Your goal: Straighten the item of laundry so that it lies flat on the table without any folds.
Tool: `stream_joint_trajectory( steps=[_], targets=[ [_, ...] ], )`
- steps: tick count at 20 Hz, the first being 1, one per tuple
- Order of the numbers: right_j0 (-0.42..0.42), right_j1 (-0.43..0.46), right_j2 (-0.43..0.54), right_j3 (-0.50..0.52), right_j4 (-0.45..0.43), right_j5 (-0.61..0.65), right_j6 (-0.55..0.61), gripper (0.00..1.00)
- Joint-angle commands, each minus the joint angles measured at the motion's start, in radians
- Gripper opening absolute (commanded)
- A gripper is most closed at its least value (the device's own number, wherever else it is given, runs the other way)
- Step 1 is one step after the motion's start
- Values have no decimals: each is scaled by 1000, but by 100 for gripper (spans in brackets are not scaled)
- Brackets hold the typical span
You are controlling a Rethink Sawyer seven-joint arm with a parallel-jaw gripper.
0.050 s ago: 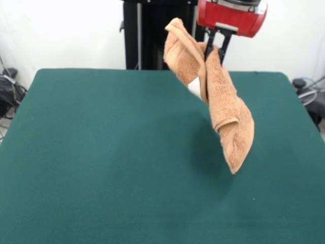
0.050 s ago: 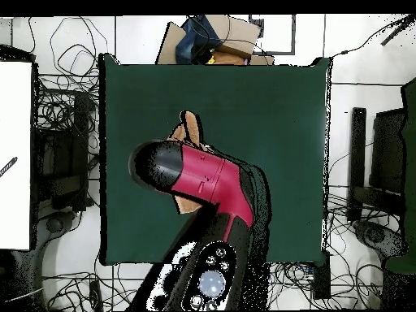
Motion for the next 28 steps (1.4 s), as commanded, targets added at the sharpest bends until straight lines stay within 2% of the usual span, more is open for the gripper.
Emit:
stream_joint_trajectory(
  steps=[1,4,5,19,28],
  targets=[
    [-31,2,52,85,53,8,274,0],
    [-40,-1,64,96,59,-11,255,0],
    [-43,-1,65,97,59,-17,248,100],
    [-41,-5,67,107,54,-25,242,100],
    [-100,94,143,75,73,-81,203,100]
  ],
)
